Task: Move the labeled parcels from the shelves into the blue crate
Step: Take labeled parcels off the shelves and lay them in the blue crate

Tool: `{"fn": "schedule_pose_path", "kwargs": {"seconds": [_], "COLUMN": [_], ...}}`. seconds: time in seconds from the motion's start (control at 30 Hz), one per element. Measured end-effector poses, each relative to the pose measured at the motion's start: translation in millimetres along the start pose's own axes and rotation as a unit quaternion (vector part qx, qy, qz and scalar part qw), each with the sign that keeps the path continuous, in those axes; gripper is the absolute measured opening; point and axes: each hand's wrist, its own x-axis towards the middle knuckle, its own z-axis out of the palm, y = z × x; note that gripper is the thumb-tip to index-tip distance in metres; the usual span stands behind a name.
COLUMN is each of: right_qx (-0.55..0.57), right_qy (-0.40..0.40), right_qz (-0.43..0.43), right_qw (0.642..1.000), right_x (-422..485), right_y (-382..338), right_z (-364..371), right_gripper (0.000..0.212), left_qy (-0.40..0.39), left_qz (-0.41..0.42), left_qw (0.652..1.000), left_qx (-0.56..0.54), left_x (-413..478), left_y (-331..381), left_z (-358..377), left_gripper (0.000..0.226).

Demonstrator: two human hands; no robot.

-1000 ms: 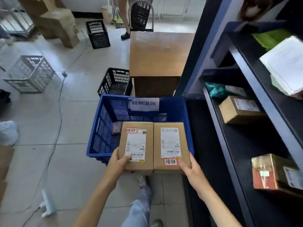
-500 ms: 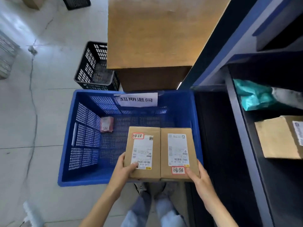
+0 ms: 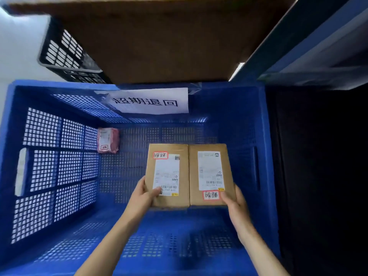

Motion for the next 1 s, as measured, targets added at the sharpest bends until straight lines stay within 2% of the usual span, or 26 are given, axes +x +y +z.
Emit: {"fn": "schedule_pose_path", "kwargs": {"seconds": [0.13,0.37,0.47,0.6,0.67,0.77,0.83,0.9,1.0], "right_qx": [-0.04,-0.113,-0.176,-0.195,-0.212,-0.248,-0.314,-0.412,-0.502], "right_qy": [0.028,0.051,0.063,0.058,0.053,0.063,0.08,0.096,0.055], "right_qz": [0.023,0.01,0.005,-0.027,-0.045,-0.051,-0.073,-0.124,-0.191], "right_qw": [0.999,0.992,0.982,0.979,0.975,0.965,0.943,0.898,0.842], "right_x": [79,221,282,332,343,346,339,330,329], "right_y": [35,70,79,84,88,101,108,117,130], "right_z": [10,39,49,58,59,62,63,66,72], "right_gripper": [0.036,0.025,0.037,0.037,0.044,0.07,0.078,0.079,0.081], "left_qy": [0.009,0.027,0.032,0.046,0.036,0.004,-0.015,0.013,0.057], "left_qz": [-0.016,-0.041,-0.031,-0.012,-0.003,0.021,0.044,0.093,0.199], "left_qw": [1.0,0.998,0.998,0.997,0.995,0.986,0.981,0.956,0.847], "left_qx": [0.009,0.041,0.039,0.055,0.096,0.165,0.19,0.277,0.489], "left_x": [82,230,283,333,349,362,363,362,342], "left_y": [-23,-49,-46,-51,-57,-63,-66,-74,-92], "left_z": [24,57,69,81,86,96,103,108,118], "left_gripper": [0.037,0.046,0.049,0.047,0.051,0.059,0.062,0.072,0.071]}}
